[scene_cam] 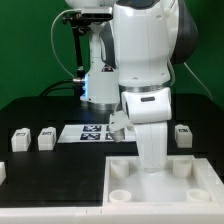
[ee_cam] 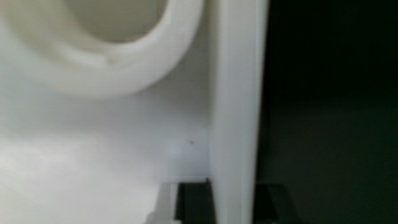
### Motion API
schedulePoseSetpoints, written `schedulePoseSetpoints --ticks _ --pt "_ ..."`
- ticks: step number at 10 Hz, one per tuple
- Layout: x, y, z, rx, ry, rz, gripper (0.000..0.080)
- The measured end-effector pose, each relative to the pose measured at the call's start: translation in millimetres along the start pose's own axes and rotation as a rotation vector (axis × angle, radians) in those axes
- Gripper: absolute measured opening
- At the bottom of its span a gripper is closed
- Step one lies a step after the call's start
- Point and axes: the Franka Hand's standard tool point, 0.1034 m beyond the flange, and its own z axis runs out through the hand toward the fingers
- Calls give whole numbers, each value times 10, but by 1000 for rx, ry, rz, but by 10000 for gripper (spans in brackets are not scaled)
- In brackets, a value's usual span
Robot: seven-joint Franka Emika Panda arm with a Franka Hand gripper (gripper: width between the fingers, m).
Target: Assemble one leg
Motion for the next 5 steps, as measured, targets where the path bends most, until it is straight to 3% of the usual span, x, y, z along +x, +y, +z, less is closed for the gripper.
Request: schedulePoseSetpoints --ticks 2,3,4,5 --pt "-4 -2 4 0 0 1 51" --pt "-7 -2 3 0 0 1 220" --pt "-10 -1 3 0 0 2 220" --pt "-12 0 3 0 0 2 421"
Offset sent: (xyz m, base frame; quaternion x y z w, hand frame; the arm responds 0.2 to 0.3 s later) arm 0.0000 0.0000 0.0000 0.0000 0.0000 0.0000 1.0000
